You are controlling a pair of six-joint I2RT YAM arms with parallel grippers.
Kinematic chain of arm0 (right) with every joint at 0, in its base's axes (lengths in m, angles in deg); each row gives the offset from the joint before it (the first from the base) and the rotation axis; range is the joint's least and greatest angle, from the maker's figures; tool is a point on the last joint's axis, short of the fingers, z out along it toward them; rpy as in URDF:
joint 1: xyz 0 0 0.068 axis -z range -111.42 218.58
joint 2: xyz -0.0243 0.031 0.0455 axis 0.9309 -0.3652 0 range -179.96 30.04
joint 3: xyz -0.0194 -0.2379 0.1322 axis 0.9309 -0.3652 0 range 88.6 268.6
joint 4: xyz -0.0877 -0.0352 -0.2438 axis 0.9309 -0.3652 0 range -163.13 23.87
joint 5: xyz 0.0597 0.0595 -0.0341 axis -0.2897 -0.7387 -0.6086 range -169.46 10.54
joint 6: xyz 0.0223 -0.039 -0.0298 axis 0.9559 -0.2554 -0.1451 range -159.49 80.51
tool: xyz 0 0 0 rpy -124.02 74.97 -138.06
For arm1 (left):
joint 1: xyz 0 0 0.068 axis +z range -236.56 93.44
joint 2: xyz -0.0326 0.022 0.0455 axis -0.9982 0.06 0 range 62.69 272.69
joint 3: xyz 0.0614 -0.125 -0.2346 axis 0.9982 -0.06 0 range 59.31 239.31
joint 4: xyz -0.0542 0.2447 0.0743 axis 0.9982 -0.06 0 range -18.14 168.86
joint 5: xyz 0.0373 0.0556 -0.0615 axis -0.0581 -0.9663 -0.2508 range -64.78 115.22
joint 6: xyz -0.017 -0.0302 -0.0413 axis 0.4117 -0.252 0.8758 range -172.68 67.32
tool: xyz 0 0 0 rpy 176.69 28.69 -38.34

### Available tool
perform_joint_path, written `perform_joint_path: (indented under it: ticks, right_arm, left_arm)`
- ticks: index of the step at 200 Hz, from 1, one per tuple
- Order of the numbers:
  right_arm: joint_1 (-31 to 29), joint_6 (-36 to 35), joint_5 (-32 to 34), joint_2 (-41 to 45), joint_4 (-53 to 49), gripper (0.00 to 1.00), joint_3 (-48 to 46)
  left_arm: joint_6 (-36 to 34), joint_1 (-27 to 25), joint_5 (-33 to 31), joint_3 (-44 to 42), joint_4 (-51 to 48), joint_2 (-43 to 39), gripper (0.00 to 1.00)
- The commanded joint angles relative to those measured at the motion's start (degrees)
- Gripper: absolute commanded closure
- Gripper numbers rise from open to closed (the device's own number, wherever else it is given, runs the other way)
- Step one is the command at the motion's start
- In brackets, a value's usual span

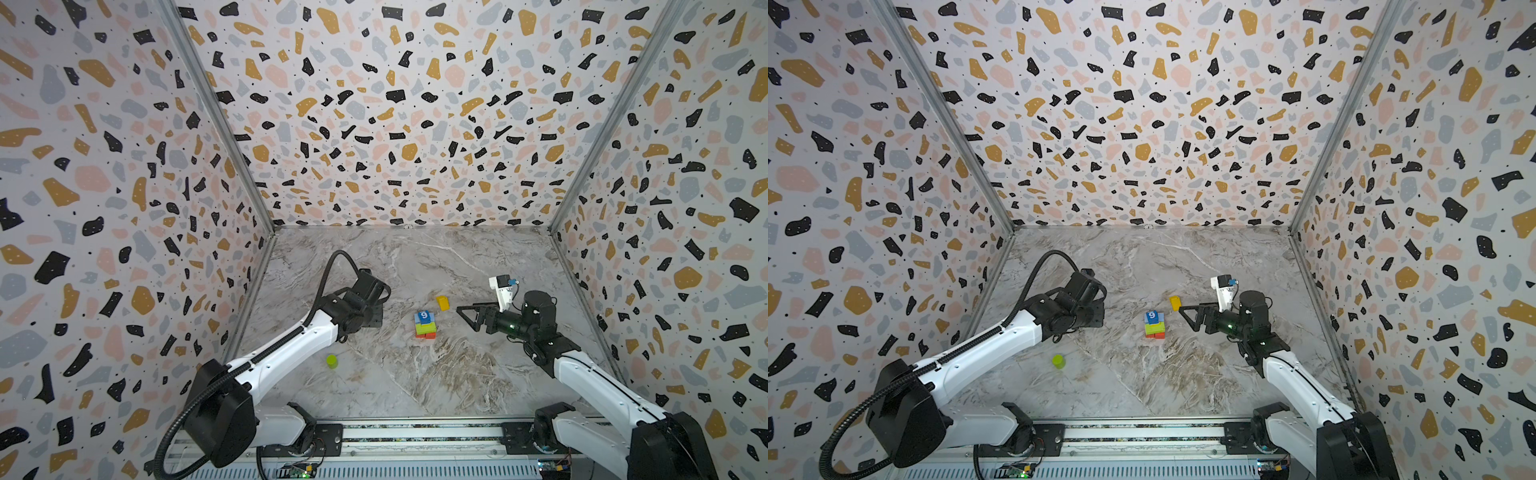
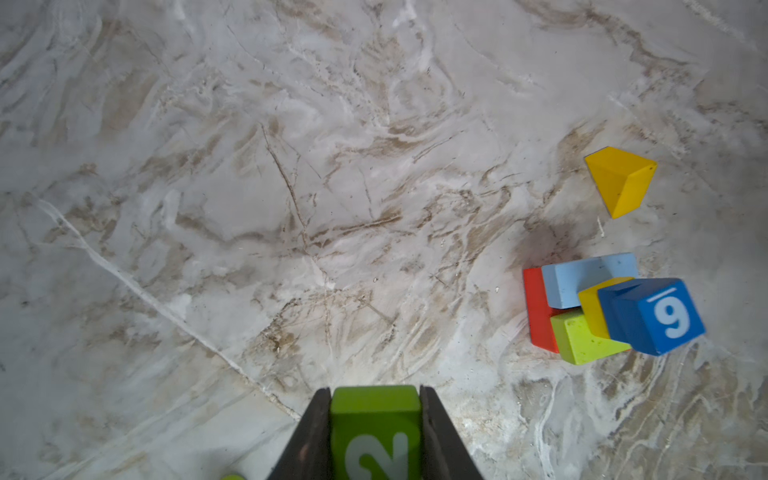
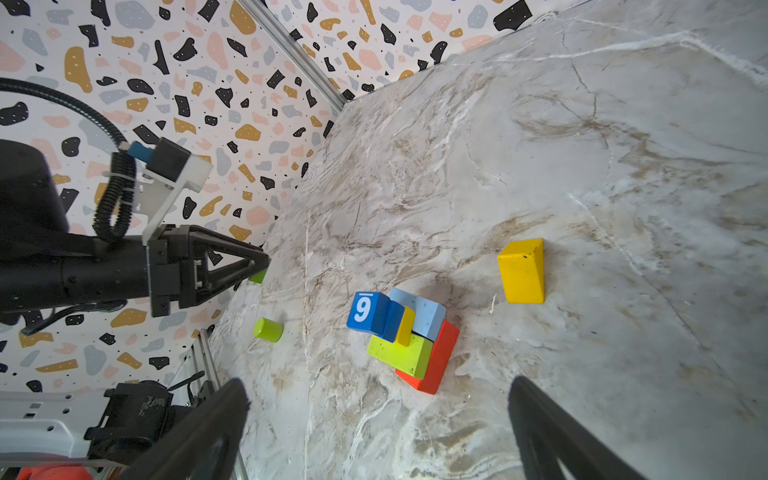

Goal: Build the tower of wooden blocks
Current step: 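Lift and carry the green 2 cube with the left gripper above the stack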

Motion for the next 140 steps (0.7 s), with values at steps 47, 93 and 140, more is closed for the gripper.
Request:
perform_joint_path:
  ticks: [47, 93, 140]
  right_arm:
    - [3.48, 3.50, -2.38, -1.25, 1.04, 0.01, 1.53]
    - [5.13, 4.75, -3.46, -1.76, 2.23, 0.01, 1.17]
    - [7.42, 5.27, -4.67, -3.38, 3.35, 0.01, 0.04]
  left_arm:
    - [-2.89, -3.56, -3.25, 11.68, -7.57, 1.52, 0.70]
    - [-3.64, -6.17, -4.29, 17.55, -9.64, 5.02, 0.70]
    - [-3.78, -9.94, -5.11, 23.82, -10.97, 11.09, 0.70]
